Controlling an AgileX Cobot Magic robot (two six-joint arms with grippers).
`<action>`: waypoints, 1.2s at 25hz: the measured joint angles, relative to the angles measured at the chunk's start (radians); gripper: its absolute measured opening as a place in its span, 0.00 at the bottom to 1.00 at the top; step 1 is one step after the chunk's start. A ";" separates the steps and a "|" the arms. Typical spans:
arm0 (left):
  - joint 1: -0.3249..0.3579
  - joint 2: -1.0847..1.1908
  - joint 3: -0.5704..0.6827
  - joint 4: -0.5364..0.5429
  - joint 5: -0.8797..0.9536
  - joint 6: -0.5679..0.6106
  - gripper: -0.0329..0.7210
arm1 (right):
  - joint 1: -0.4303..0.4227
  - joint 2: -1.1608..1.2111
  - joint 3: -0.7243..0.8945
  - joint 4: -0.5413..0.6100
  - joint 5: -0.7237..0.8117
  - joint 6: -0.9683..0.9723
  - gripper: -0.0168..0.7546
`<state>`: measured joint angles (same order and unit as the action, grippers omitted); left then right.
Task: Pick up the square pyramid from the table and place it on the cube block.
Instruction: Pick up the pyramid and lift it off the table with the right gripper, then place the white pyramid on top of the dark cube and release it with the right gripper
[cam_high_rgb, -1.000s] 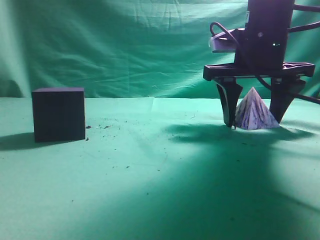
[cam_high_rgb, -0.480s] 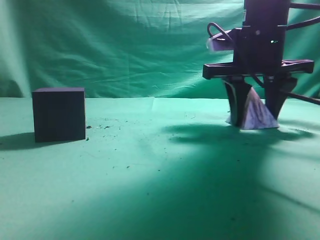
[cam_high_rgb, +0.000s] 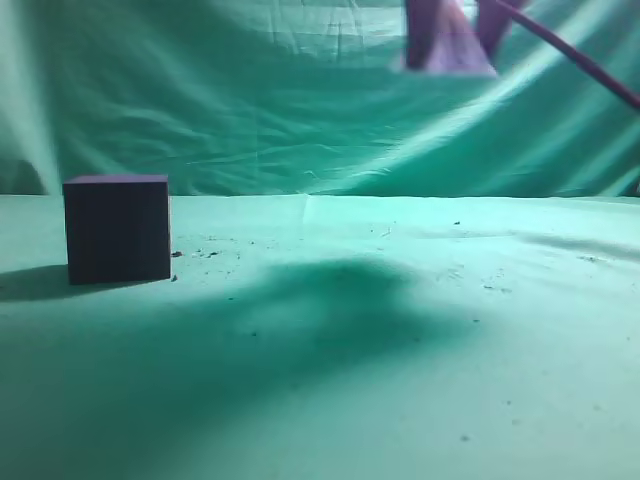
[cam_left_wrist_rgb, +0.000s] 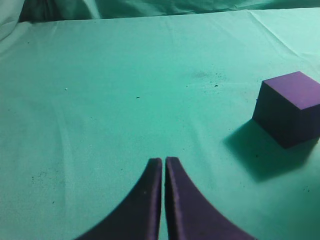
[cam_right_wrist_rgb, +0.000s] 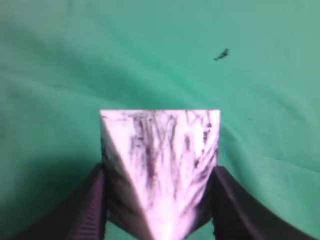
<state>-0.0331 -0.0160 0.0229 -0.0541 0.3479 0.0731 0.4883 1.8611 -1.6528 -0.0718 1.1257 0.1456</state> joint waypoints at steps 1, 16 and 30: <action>0.000 0.000 0.000 0.000 0.000 0.000 0.04 | 0.037 -0.007 -0.028 0.003 0.025 -0.001 0.51; 0.000 0.000 0.000 0.000 0.000 0.000 0.04 | 0.491 0.247 -0.343 0.034 0.113 -0.018 0.51; 0.000 0.000 0.000 0.000 0.000 0.000 0.04 | 0.493 0.377 -0.393 -0.053 0.049 -0.012 0.51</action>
<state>-0.0331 -0.0160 0.0229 -0.0541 0.3479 0.0731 0.9810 2.2381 -2.0454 -0.1246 1.1749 0.1334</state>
